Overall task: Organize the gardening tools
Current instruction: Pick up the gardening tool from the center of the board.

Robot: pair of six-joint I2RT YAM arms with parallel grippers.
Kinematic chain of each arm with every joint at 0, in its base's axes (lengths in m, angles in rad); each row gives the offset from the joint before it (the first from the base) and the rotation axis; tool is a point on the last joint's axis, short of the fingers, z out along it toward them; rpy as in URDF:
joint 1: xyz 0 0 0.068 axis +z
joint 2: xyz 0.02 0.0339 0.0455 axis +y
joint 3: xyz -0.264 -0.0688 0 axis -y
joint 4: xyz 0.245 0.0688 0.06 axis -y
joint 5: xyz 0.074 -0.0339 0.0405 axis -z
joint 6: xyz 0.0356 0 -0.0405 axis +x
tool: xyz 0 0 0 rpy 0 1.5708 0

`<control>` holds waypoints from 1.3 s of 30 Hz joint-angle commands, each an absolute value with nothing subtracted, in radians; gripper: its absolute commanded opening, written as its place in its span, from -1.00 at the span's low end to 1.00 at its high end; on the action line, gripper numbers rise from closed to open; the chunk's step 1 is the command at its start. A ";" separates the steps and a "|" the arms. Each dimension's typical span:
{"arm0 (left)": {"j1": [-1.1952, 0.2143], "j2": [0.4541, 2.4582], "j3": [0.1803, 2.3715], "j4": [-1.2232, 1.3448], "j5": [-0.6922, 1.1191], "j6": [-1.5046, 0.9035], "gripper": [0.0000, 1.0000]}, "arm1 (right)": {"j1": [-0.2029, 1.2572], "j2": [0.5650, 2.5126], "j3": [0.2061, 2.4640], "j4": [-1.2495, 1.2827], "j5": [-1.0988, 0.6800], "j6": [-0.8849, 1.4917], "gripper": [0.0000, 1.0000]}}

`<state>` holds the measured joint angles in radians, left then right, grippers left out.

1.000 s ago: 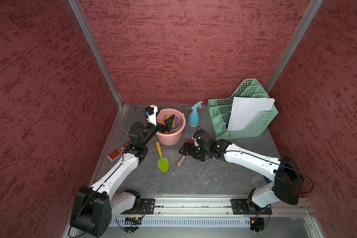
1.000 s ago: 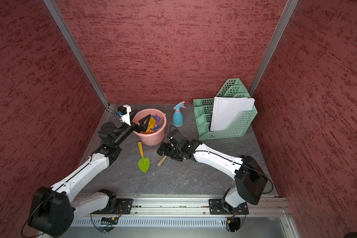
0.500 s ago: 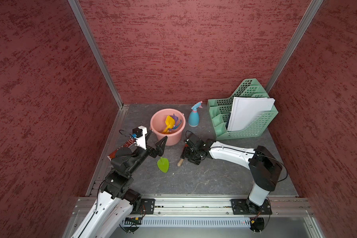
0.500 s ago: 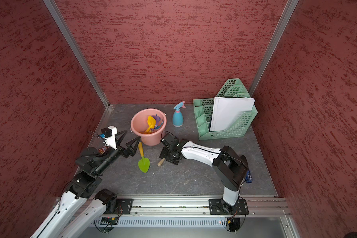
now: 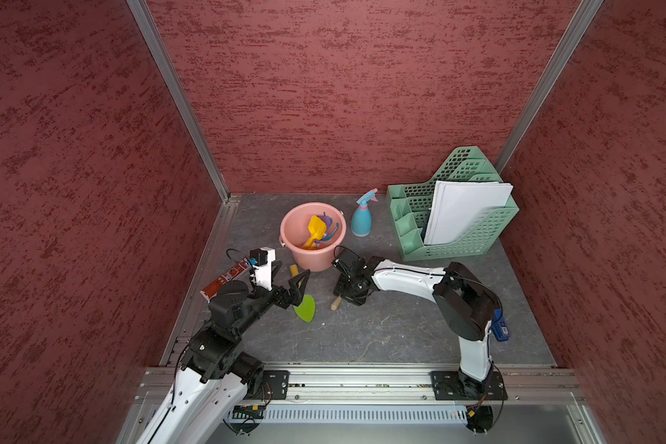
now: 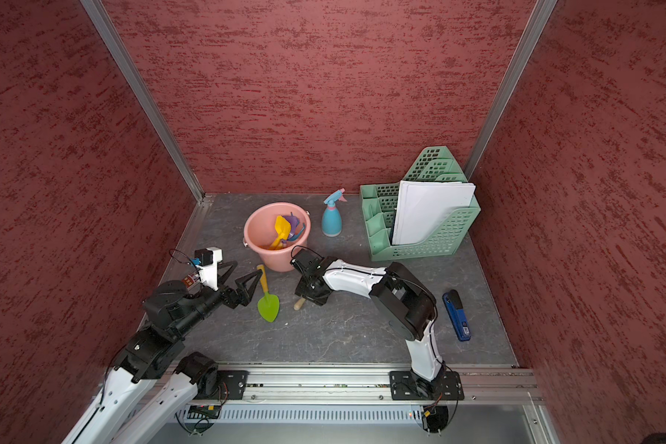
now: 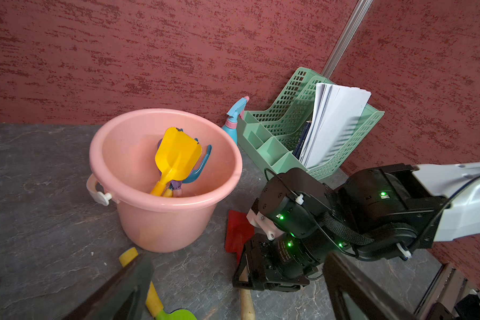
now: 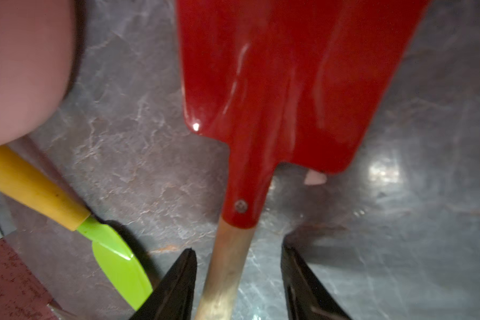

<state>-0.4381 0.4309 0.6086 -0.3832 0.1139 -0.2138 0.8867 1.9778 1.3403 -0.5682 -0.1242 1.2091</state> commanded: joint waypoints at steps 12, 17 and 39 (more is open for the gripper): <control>-0.451 0.434 0.614 -0.399 0.089 -0.215 1.00 | 0.893 1.991 1.311 -0.555 -0.100 1.248 -1.00; -0.452 0.447 0.617 -0.405 0.094 -0.222 0.99 | 0.897 1.898 1.259 -0.559 -0.060 1.214 -1.00; -0.453 0.541 0.661 -0.419 0.230 -0.306 0.99 | 1.109 1.325 1.126 -0.462 0.309 0.616 -1.00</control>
<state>-0.4503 0.5423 0.6289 -0.4118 0.2085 -0.2962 1.0916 1.3647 1.1393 -0.5480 0.2150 0.7578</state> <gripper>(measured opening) 0.996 0.207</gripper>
